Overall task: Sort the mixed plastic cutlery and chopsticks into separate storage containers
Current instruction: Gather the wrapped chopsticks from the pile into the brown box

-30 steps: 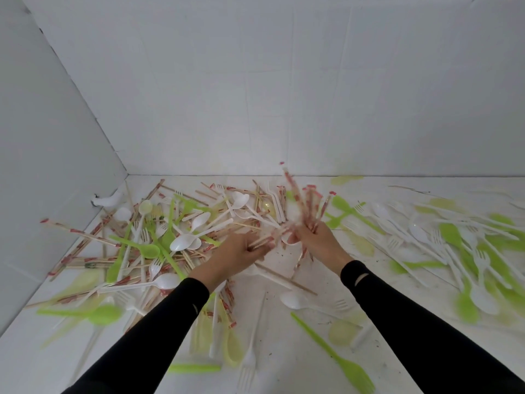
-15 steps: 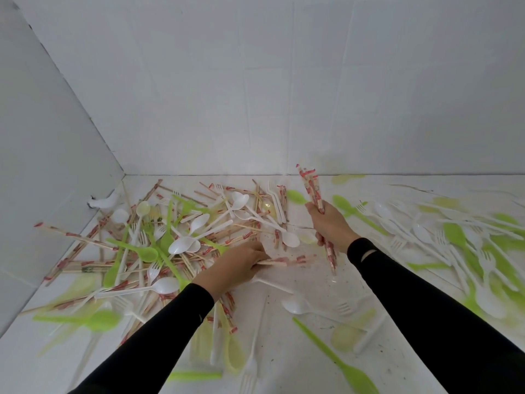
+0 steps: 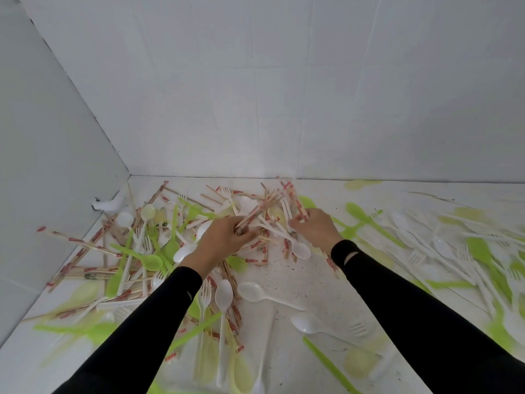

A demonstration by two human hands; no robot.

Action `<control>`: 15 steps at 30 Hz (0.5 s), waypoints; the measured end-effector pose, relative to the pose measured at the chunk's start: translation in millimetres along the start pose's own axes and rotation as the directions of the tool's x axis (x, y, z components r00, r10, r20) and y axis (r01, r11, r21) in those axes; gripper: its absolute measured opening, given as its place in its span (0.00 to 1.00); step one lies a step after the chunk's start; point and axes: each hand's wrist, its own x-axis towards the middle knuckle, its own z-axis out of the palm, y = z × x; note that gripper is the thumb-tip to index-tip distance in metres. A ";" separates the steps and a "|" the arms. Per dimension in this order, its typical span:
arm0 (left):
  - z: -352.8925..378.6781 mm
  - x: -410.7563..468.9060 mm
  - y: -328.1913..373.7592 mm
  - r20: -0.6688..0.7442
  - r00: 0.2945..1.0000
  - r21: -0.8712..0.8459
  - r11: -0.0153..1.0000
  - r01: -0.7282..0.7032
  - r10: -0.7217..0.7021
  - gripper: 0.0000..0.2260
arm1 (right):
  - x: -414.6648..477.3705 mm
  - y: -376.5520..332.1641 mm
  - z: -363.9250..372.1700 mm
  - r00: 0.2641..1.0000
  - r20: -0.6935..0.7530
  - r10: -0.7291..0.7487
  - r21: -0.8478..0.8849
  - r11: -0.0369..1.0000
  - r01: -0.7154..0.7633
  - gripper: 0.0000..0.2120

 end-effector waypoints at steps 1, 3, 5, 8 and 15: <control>2.4 2.1 -2.0 0.050 0.999 0.047 0.999 0.005 -0.007 0.11 | -1.0 2.8 3.8 1.000 0.029 -0.001 -0.055 0.999 0.002 0.10; 8.9 6.8 -7.6 0.121 0.992 0.170 0.985 0.008 -0.029 0.12 | 0.9 10.1 10.0 0.996 0.087 0.027 -0.185 0.983 -0.011 0.12; 15.1 8.1 -13.1 0.128 0.991 0.262 0.965 -0.005 -0.030 0.15 | 2.7 16.7 9.8 0.992 0.100 0.079 -0.272 0.961 -0.049 0.12; 19.6 9.7 -21.4 0.090 0.996 0.312 0.950 -0.016 -0.012 0.20 | 5.7 25.3 -2.5 0.989 0.088 0.117 -0.168 0.981 -0.101 0.15; 20.0 20.5 -10.3 0.120 0.993 0.449 0.893 -0.032 -0.024 0.06 | 10.9 47.1 -37.9 0.976 -0.157 0.152 -0.056 0.985 -0.163 0.11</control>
